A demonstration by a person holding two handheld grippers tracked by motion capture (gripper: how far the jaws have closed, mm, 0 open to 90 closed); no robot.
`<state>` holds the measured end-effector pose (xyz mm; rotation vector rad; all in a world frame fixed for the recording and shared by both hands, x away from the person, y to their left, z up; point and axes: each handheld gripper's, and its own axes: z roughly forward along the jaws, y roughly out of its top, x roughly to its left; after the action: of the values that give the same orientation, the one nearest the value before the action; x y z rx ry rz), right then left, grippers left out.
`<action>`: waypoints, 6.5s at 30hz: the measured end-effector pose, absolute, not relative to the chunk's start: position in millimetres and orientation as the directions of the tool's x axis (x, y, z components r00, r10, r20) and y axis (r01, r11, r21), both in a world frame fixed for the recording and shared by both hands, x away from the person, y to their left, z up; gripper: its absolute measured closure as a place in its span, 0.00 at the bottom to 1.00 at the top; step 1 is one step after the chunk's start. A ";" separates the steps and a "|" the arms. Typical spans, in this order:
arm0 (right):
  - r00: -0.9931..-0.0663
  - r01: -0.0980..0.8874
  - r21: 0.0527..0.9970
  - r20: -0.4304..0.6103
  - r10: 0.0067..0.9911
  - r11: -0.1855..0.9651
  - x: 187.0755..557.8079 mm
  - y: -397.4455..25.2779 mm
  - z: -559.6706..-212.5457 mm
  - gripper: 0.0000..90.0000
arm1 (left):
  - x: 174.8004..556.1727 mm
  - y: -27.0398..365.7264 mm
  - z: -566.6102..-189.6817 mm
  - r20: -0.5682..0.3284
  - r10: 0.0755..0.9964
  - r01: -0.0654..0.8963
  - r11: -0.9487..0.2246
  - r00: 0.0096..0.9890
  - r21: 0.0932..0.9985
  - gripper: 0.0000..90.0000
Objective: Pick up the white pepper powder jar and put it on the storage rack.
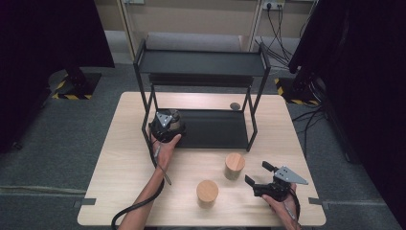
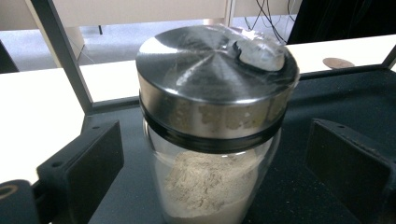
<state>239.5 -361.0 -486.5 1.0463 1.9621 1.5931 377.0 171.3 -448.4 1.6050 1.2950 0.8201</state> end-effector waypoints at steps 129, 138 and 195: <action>-0.635 0.295 0.953 0.139 0.760 0.072 238.9 -359.8 -486.1 0.01 | 254.0 207.9 -462.4 -0.091 0.886 0.281 -0.046 0.455 0.959 0.04; -0.634 0.296 0.952 0.141 0.760 0.071 238.9 -359.9 -486.1 0.01 | 248.2 206.2 -464.5 -0.092 0.877 0.282 -0.051 0.472 0.958 0.04; -0.636 0.293 0.953 0.137 0.760 0.073 238.6 -359.7 -486.3 0.01 | 211.9 207.0 -479.5 -0.075 0.869 0.254 -0.059 0.488 0.965 0.05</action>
<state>238.6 -359.7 -486.3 1.0428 1.9600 1.5852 211.9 207.0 -479.5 1.5917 0.9950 0.6725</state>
